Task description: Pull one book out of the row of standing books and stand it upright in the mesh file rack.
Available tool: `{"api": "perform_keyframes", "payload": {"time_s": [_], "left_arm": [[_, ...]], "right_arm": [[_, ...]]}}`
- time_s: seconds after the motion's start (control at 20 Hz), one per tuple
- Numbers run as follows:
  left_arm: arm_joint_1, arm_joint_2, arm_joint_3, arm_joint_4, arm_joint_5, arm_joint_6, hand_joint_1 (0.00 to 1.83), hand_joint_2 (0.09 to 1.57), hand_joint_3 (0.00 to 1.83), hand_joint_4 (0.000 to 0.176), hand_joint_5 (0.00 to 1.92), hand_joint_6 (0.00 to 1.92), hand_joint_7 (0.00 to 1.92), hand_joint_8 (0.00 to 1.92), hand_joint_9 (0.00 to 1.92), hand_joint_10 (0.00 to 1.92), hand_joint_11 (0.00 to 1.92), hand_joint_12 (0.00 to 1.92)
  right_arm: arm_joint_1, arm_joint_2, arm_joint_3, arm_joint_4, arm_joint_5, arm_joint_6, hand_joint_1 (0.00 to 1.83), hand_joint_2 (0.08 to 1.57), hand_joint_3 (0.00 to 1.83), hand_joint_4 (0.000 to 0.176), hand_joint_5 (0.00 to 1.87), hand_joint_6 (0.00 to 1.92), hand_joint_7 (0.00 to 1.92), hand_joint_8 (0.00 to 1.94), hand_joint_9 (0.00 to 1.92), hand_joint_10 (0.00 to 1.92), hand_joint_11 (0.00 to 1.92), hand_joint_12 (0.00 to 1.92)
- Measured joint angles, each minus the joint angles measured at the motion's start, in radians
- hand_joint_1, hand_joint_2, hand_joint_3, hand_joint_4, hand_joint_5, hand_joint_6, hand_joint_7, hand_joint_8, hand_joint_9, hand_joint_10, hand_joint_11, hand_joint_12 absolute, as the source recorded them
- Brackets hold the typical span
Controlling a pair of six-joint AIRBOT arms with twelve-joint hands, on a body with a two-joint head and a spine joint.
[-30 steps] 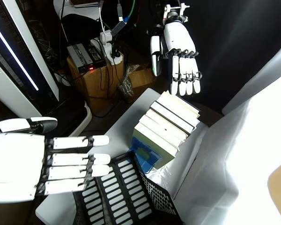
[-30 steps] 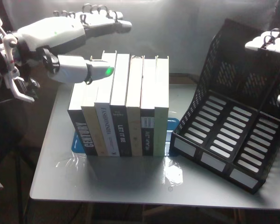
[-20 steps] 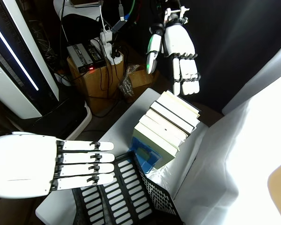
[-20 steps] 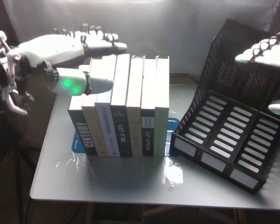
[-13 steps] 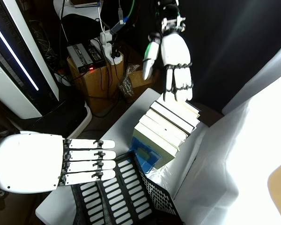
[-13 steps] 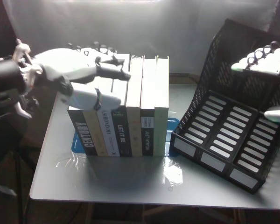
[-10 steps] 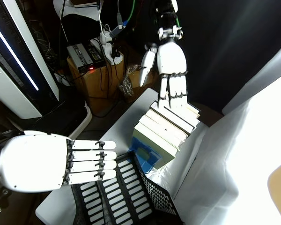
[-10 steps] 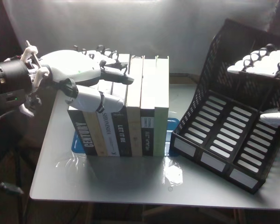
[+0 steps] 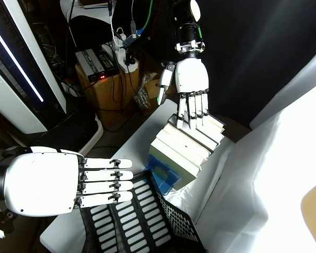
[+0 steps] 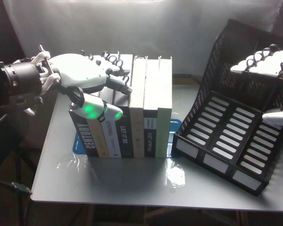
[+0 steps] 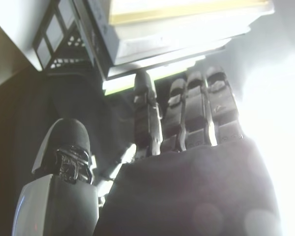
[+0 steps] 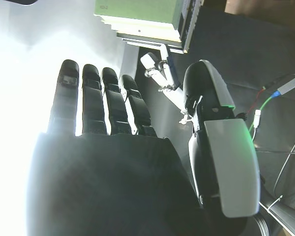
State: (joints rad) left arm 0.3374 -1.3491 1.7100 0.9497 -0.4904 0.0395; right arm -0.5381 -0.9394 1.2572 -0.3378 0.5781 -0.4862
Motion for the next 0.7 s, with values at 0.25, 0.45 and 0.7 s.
{"api": "perform_keyframes", "payload": {"time_s": [0.25,0.45,0.7], "left_arm": [[-0.007,0.007,-0.032,-0.009,-0.013,0.0,0.05,1.29,0.0,0.079,0.33,0.01,0.0,0.0,0.0,0.0,0.0,0.0],[-0.025,0.026,-0.053,-0.008,-0.037,0.0,0.0,1.3,0.0,0.063,0.31,0.01,0.0,0.0,0.0,0.0,0.0,0.0],[-0.025,-0.001,-0.031,0.095,-0.003,0.0,0.0,1.32,0.01,0.086,0.34,0.01,0.0,0.0,0.0,0.0,0.0,0.0]], "right_arm": [[-0.001,-0.002,0.002,0.001,-0.001,0.01,0.61,1.32,0.0,0.0,0.0,0.0,0.0,0.0,0.0,0.0,0.0,0.0],[-0.004,-0.002,0.002,0.002,-0.004,0.011,0.55,1.32,0.0,0.0,0.0,0.0,0.0,0.0,0.0,0.0,0.0,0.0],[-0.004,-0.003,0.002,0.004,0.0,0.011,0.55,1.32,0.0,0.0,0.0,0.0,0.0,0.0,0.0,0.0,0.0,0.0]]}}
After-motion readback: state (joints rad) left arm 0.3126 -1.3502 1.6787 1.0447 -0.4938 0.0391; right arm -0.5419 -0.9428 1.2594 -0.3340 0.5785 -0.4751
